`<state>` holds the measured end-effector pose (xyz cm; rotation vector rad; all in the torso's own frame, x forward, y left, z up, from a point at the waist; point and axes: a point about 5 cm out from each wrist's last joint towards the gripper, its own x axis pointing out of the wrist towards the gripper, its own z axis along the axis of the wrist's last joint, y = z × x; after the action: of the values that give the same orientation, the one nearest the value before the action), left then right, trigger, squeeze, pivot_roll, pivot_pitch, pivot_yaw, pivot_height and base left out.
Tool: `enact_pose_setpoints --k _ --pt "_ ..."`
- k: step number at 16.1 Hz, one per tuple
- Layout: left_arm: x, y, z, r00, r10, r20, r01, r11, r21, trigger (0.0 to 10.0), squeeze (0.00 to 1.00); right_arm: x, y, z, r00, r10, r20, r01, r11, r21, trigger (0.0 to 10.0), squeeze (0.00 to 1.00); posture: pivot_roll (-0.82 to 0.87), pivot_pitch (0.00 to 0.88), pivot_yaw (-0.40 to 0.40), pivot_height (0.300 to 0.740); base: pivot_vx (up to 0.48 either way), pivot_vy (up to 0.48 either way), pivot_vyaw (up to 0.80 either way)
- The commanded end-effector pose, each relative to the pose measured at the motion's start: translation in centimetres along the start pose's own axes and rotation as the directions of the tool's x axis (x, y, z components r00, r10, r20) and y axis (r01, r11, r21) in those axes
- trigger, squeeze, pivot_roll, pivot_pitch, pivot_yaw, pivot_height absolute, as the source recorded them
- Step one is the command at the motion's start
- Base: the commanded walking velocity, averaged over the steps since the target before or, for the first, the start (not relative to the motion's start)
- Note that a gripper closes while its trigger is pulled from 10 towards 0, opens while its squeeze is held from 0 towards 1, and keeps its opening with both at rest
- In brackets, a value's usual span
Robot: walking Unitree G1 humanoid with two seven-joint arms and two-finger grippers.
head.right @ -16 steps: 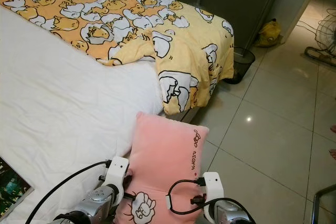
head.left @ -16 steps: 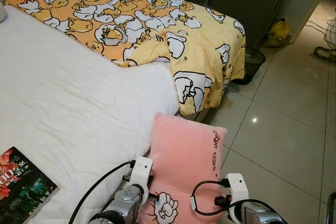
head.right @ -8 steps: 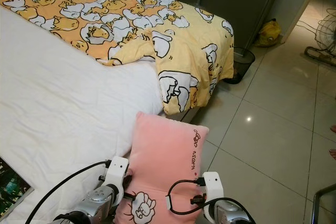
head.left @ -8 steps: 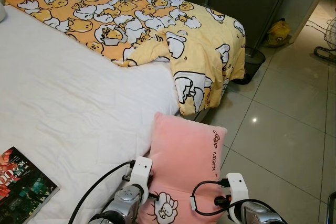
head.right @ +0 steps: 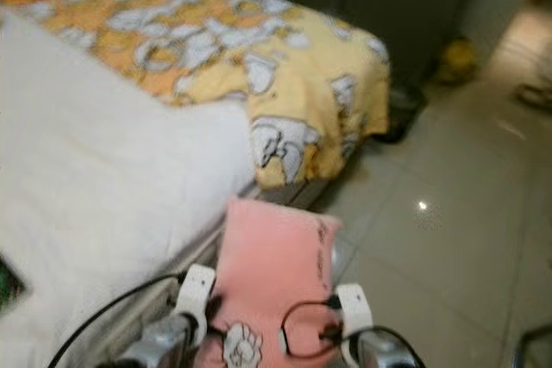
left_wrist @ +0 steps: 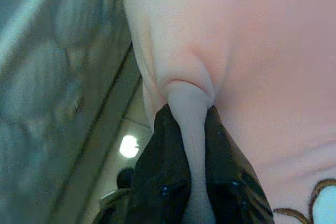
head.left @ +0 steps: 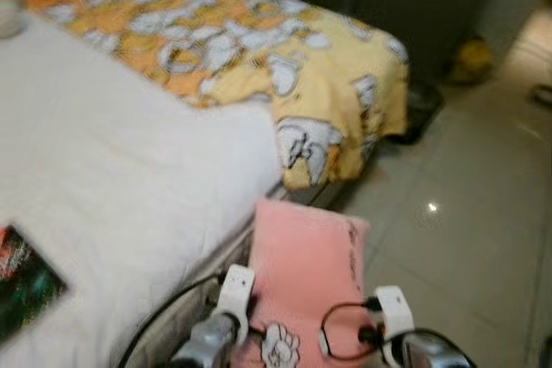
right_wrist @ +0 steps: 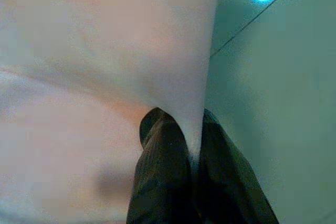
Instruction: Clean up the room
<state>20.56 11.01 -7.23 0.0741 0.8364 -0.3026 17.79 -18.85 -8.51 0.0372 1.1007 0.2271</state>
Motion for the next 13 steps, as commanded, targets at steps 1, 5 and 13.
enact_pose_setpoints --k 1,5,13 --pt "-0.85 3.62 -1.19 0.990 0.133 -0.042 -0.132 0.991 0.010 10.0 0.00 -1.64 -4.11 -1.95 0.986 -0.148 -0.075 0.148 0.989 -0.005 10.0 0.00 0.06 0.000 -0.044 0.740 0.000 -0.480 0.68" --pt "-0.87 3.71 -1.29 0.987 0.154 -0.048 -0.155 0.988 -0.025 10.0 0.00 -1.65 -4.10 -1.97 0.987 -0.144 -0.074 0.144 0.990 -0.011 10.0 0.00 0.06 0.000 -0.043 0.740 0.000 -0.120 0.64" --pt "-0.87 3.71 -1.29 0.987 0.154 -0.048 -0.155 0.988 -0.025 10.0 0.00 -1.65 -4.10 -1.97 0.987 -0.144 -0.074 0.144 0.990 -0.011 10.0 0.00 0.06 0.000 -0.043 0.740 0.000 0.000 0.64"
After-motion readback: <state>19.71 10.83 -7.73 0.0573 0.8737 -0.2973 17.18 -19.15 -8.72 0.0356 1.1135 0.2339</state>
